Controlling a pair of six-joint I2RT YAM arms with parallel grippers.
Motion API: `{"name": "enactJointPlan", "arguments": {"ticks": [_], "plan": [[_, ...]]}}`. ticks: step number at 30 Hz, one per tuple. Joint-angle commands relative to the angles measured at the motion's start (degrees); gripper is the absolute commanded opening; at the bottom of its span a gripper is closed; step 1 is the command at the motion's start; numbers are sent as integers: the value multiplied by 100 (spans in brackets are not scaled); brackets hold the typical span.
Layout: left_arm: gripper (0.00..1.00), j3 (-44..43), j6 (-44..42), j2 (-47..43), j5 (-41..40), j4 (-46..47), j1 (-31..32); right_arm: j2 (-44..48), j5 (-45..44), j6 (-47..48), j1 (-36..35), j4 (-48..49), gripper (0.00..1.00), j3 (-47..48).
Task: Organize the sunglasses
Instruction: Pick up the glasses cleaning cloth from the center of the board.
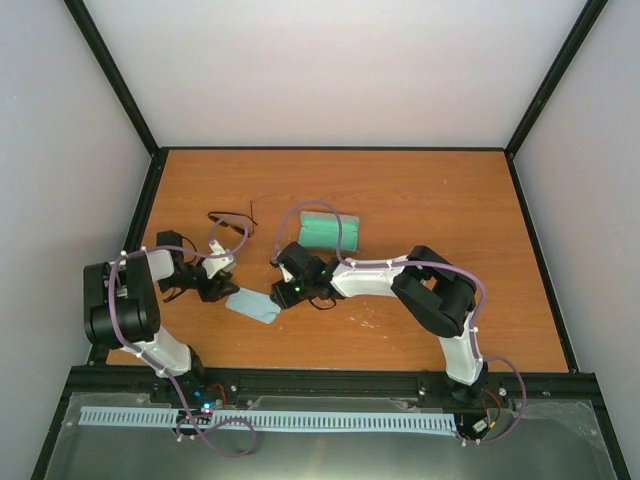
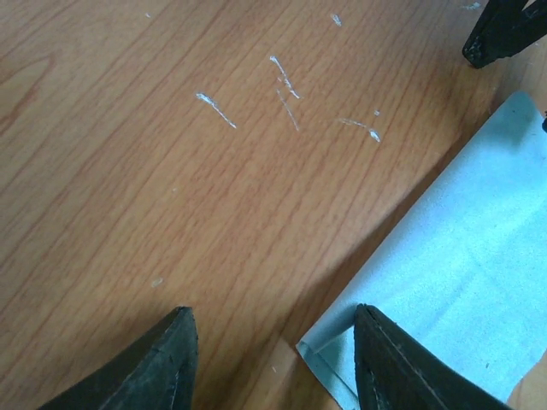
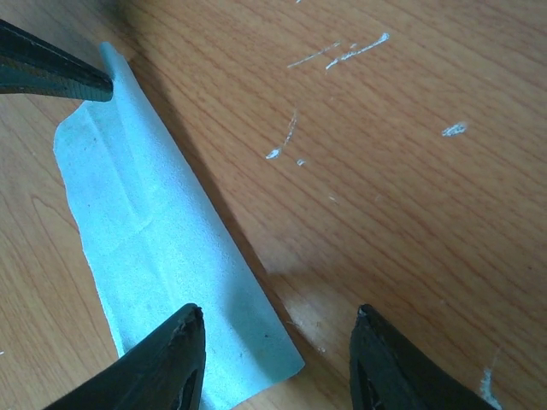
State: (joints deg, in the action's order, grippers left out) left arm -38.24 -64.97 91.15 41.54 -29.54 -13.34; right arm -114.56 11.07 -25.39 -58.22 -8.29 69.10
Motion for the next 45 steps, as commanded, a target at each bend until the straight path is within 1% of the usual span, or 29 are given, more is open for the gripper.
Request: {"name": "enactJointPlan", "arguments": {"ticks": [1, 5, 11, 14, 18, 21, 24, 27, 32, 39, 42, 45], "plan": [[51, -191, -192, 97, 132, 44, 31, -115, -15, -116, -44, -476, 46, -230], [51, -185, -192, 116, 113, 77, 38, -132, -16, -147, -104, -578, 42, -243], [51, -177, -187, 140, 62, 130, 38, -34, -65, -247, -220, -862, 43, -219], [51, -175, -182, 126, 44, 147, 42, -24, -164, -212, -243, -1232, 43, -89], [51, -192, -166, 134, 15, 186, 42, -134, -345, -130, -260, -1618, 42, 130], [51, -218, -158, 157, 21, 203, 50, -269, -384, -116, -268, -1699, 42, 273], [50, -227, -159, 188, 12, 217, 49, -403, -349, -126, -314, -1716, 39, 410], [50, -210, -180, 192, -5, 225, 51, -515, -328, -125, -362, -1762, 38, 507], [50, -202, -183, 184, -14, 236, 51, -610, -299, -133, -401, -1804, 29, 570], [50, -226, -176, 216, 8, 265, 68, -637, -373, -133, -401, -1905, 7, 595], [51, -243, -170, 274, 29, 273, 115, -630, -438, -142, -401, -1899, 3, 599], [54, -260, -156, 330, 19, 274, 173, -629, -461, -146, -401, -1888, 3, 639]]}}
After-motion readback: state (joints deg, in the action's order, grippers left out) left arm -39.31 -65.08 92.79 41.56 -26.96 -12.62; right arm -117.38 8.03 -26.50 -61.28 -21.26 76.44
